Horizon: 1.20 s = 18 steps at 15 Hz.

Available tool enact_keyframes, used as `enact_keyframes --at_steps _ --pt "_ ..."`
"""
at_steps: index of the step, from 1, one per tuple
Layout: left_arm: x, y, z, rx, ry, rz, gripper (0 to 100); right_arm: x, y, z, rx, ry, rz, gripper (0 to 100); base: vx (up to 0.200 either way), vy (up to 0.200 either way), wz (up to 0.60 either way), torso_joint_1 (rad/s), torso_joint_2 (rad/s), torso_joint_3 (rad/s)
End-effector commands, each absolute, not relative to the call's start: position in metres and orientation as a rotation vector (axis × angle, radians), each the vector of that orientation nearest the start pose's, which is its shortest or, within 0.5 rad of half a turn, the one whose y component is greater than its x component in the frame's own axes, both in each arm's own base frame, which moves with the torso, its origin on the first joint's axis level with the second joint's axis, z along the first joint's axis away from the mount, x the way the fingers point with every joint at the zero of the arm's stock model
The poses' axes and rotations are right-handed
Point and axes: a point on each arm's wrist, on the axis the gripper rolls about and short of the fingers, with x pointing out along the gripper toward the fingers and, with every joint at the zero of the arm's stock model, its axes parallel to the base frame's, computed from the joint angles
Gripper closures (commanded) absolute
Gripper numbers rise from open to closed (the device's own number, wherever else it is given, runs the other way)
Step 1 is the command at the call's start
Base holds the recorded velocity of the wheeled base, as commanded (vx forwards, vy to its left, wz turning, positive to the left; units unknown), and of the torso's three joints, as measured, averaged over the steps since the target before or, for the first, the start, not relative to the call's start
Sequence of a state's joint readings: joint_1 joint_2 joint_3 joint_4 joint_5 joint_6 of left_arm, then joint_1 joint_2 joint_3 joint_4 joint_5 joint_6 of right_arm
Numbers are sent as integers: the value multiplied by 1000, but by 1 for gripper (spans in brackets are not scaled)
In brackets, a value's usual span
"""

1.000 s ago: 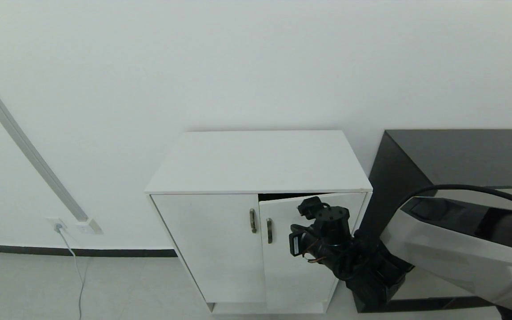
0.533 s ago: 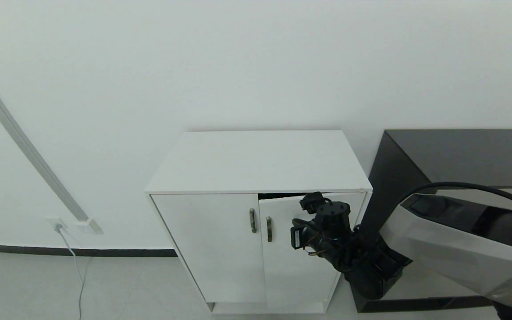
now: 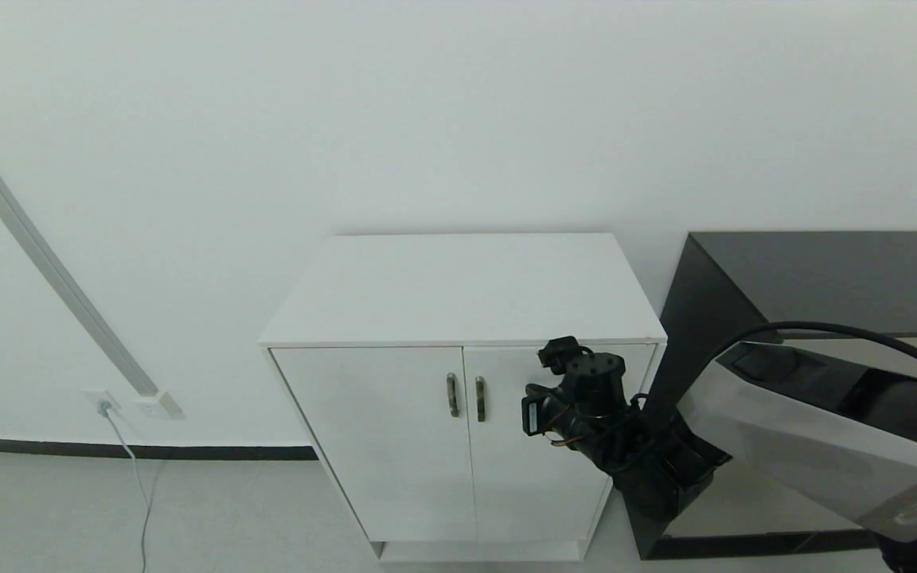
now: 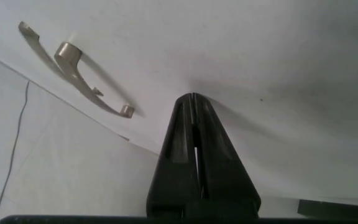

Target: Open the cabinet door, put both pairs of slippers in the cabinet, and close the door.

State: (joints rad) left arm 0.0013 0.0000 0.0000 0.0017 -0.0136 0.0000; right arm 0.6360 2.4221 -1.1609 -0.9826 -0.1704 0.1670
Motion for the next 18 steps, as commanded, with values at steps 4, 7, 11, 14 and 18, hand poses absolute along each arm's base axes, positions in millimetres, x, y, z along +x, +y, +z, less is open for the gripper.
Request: enact_keyframes --at_steps 4,7,11,14,18 --pt "-23 0 75 0 3 -12 100 370 266 26 52 299 435 100 0 0 0 0 0 0" --pt "-23 0 75 0 3 -12 100 371 267 26 53 298 435 100 0 0 0 0 0 0" --pt "-23 0 75 0 2 -12 100 358 259 34 48 309 434 100 0 0 0 0 0 0" --pt "-23 0 75 0 3 -12 100 337 243 48 60 288 433 100 0 0 0 0 0 0" --pt "-23 0 75 -2 3 -11 100 295 204 66 74 274 411 100 0 0 0 0 0 0"
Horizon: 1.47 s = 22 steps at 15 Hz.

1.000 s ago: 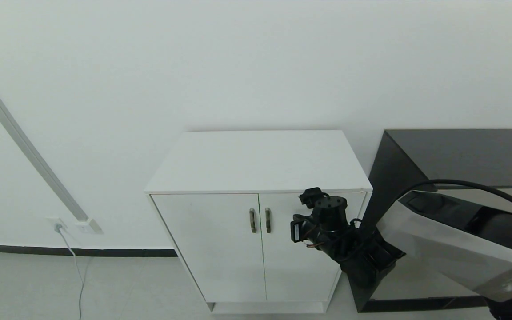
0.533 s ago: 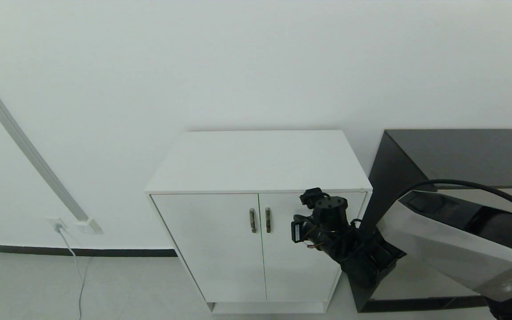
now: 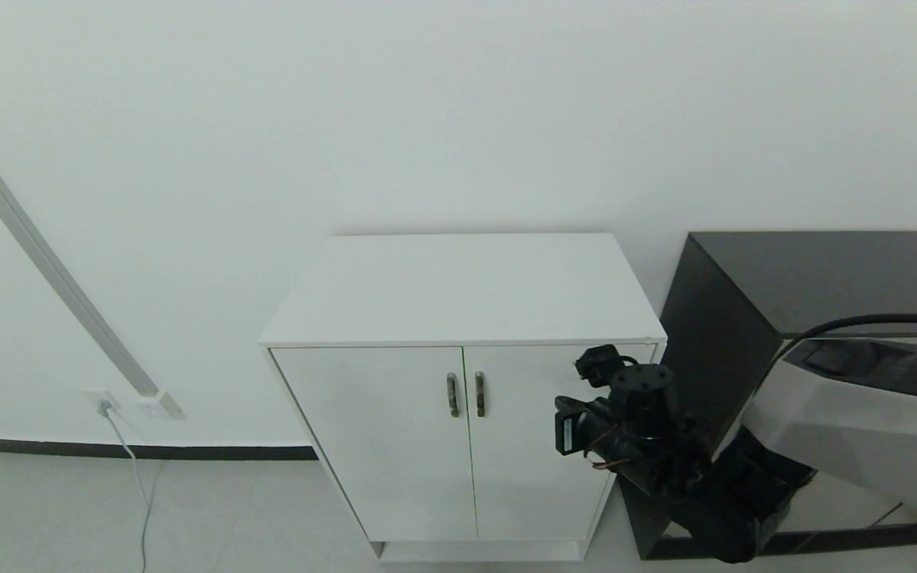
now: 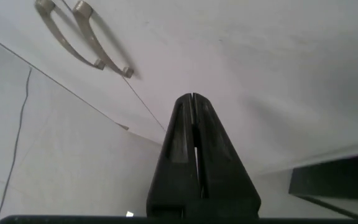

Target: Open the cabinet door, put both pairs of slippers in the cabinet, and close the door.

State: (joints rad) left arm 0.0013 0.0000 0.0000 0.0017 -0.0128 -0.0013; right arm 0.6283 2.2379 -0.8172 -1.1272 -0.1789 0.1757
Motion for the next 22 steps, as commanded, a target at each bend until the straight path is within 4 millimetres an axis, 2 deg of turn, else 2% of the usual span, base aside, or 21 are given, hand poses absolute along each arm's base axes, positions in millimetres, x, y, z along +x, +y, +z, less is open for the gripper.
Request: enact_keyframes --at_steps 1,3,7,10,15,16,18,19,22 --pt "-23 0 75 -2 3 -12 100 287 190 69 75 270 383 100 0 0 0 0 0 0" --pt "-23 0 75 -2 3 -12 100 278 167 73 78 258 302 100 0 0 0 0 0 0" --pt "-23 0 75 -2 3 -12 100 247 108 92 91 247 151 100 0 0 0 0 0 0" --pt "-23 0 75 -2 3 -11 100 223 74 104 103 229 64 100 0 0 0 0 0 0" --pt "-23 0 75 -3 3 -12 100 167 45 111 113 207 24 100 0 0 0 0 0 0" --pt "-23 0 75 -2 3 -12 100 166 45 111 112 206 24 100 0 0 0 0 0 0" --pt "-23 0 75 -3 3 -12 100 142 30 122 125 165 -20 100 0 0 0 0 0 0" --pt "-23 0 75 -3 3 -11 100 137 28 123 125 169 -28 100 0 0 0 0 0 0" --pt "-23 0 75 -5 3 -12 100 106 20 125 118 199 -31 100 0 0 0 0 0 0"
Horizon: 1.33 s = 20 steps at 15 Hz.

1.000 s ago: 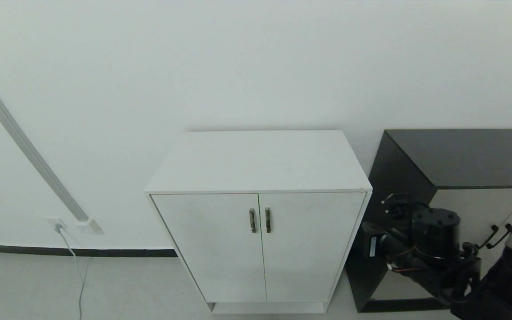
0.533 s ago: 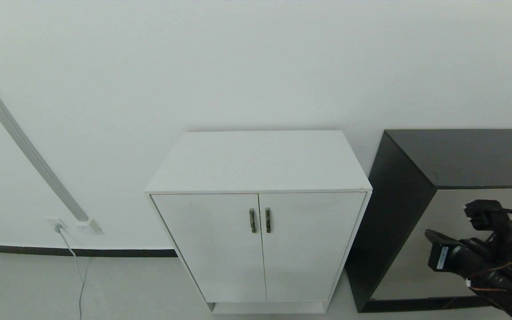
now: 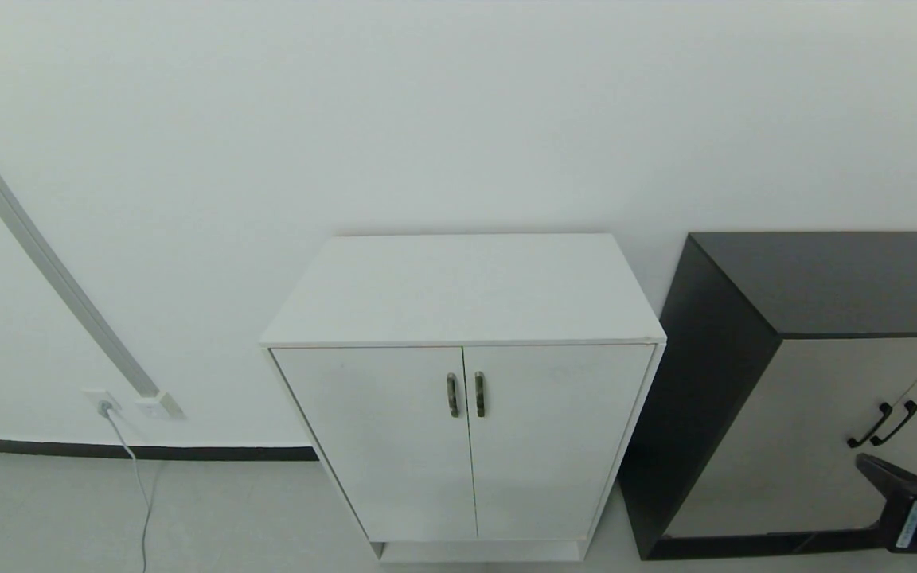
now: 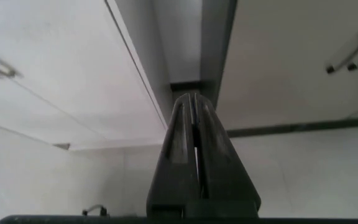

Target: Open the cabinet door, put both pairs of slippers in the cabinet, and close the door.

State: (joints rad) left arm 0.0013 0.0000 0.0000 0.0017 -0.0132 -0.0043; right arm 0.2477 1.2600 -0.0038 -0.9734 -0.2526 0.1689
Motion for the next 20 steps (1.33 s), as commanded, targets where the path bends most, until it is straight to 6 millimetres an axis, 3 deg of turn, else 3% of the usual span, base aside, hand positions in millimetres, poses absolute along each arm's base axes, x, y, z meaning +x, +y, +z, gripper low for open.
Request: enact_keyframes --at_steps 1,6,13,19,20 --pt "-23 0 75 -5 3 -12 100 94 17 123 113 224 -24 100 0 0 0 0 0 0" --pt "-23 0 75 -5 3 -12 100 54 11 107 106 338 106 100 0 0 0 0 0 0" --pt "-23 0 75 -5 3 -12 100 21 4 83 57 453 175 100 0 0 0 0 0 0" --pt "-23 0 75 -6 3 -11 100 12 2 85 34 371 206 100 0 0 0 0 0 0" --pt "-23 0 75 -6 3 -11 100 4 0 85 -34 285 224 100 0 0 0 0 0 0"
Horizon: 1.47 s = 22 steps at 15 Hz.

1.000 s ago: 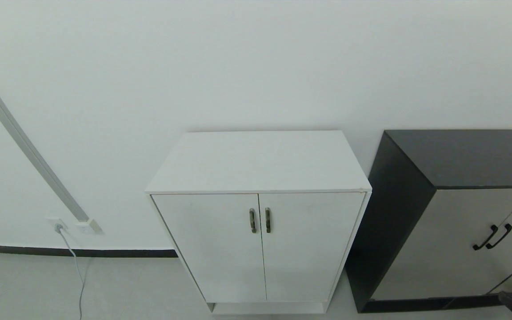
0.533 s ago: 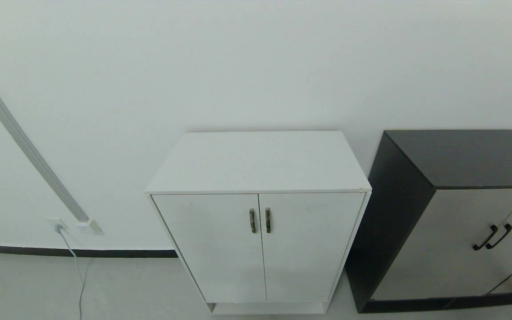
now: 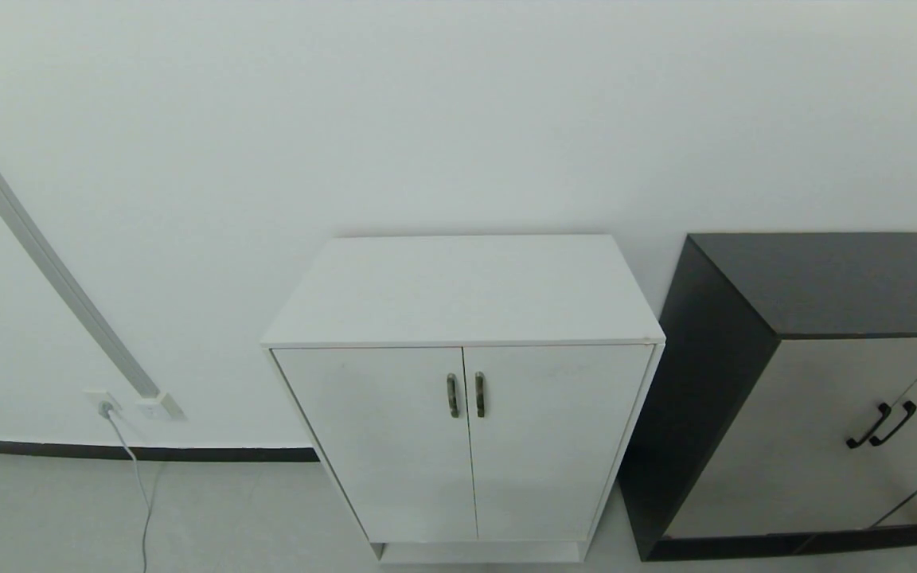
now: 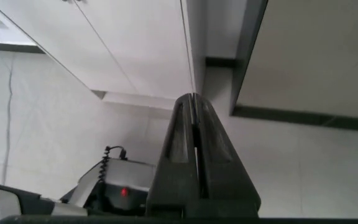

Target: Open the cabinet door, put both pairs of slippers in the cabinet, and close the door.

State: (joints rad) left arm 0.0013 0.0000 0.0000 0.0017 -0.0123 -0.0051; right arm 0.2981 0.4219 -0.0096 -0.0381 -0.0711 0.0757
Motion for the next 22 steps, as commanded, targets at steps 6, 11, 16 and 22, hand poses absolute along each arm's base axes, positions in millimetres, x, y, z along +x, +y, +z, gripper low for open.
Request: enact_keyframes --at_steps 6,11,16,22 --pt "-23 0 75 -6 3 -11 100 -6 -2 80 -85 205 123 100 0 0 0 0 0 0" --pt "-23 0 75 -8 3 -5 100 -15 0 77 11 112 -53 100 0 0 0 0 0 0" --pt "-23 0 76 -9 2 -5 100 -23 -1 75 17 4 -32 100 0 0 0 0 0 0" --pt "-23 0 76 0 2 -6 100 -23 -3 76 85 -10 -118 100 0 0 0 0 0 0"
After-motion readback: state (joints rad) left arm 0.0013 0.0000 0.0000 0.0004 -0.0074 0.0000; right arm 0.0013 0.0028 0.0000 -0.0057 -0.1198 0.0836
